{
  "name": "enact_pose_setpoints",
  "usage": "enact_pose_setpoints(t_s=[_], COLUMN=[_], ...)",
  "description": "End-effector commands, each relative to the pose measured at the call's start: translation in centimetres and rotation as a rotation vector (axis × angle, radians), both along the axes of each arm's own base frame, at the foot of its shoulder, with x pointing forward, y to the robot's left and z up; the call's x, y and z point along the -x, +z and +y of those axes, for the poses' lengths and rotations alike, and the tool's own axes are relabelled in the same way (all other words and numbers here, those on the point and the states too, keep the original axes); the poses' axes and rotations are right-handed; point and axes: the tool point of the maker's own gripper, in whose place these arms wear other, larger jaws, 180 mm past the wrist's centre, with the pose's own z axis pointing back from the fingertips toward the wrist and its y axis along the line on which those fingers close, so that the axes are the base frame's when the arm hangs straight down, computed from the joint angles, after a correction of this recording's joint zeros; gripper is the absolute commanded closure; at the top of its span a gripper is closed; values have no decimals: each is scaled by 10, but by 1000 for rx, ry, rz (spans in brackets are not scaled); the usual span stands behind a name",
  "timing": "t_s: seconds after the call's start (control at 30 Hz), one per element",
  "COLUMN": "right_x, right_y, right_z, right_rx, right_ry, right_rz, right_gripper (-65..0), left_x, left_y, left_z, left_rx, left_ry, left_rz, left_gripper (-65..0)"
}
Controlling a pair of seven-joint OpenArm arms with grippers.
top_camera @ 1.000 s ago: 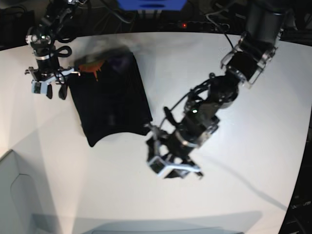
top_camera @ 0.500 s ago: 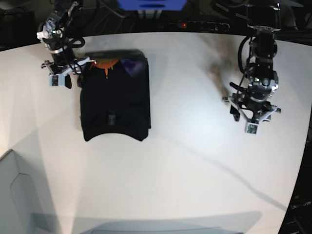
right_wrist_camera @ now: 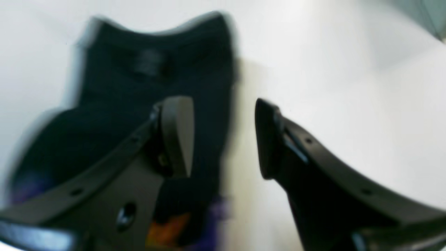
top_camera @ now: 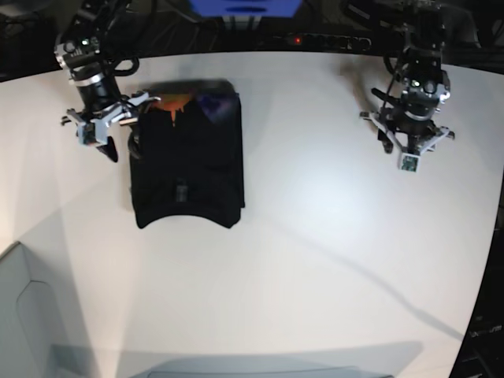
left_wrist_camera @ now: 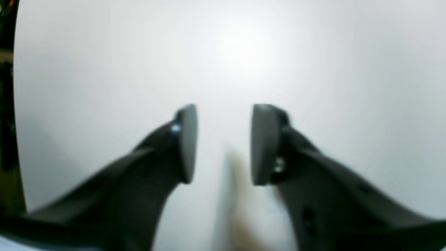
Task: Fold the T-shirt properly
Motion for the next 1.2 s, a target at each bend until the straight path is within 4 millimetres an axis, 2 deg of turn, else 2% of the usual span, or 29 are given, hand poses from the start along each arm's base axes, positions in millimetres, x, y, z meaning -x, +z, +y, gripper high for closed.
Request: enact_pose_setpoints(t_s=[0.0, 0.07, 0.17, 0.23, 0.4, 0.5, 0.6, 0.67, 0.77, 0.87, 0.93, 1.0, 1.07, 1.1, 1.17], right_x=[2, 11, 26, 36, 65, 92, 124, 143, 172, 202, 225, 244, 254, 261, 270], right_y=[9, 3, -6, -12, -27, -37, -44, -48, -53, -66, -83, -105, -133, -149, -180], right_z=[11, 27, 35, 34, 5, -17, -39, -46, -50, -46, -39, -29, -22, -22, -22], right_rx=[-23, -49, -63, -65, -18, 17, 59, 75, 85, 60, 17, -36, -78, -97, -145], right_ry=[32, 70, 88, 84, 15, -39, -88, -103, -111, -109, -113, -98, -49, -35, -42], right_rz=[-31, -7, 42, 71, 157, 231, 311, 361, 439, 528, 600, 671, 733, 771, 836], right_gripper=[-233, -164, -57, 0, 0, 0, 0, 0, 0, 0, 0, 0, 0, 0, 0], left_x=[-4, 11, 38, 56, 103, 134, 165, 183, 220, 267, 295, 303, 313, 321, 320], left_y=[16, 16, 13, 10, 7, 6, 1, -3, -13, -41, -65, -92, -118, -134, -163], left_z=[0, 1, 11, 23, 52, 67, 73, 74, 74, 66, 65, 58, 51, 45, 37], left_rx=[9, 58, 108, 127, 160, 141, 114, 105, 104, 152, 171, 198, 204, 207, 207], left_ry=[1, 39, 102, 147, 252, 300, 314, 323, 347, 427, 475, 479, 462, 448, 424], left_rz=[-56, -53, -22, 4, 72, 125, 203, 251, 351, 471, 538, 545, 548, 557, 538], left_gripper=[-172, -108, 0, 0, 0, 0, 0, 0, 0, 0, 0, 0, 0, 0, 0])
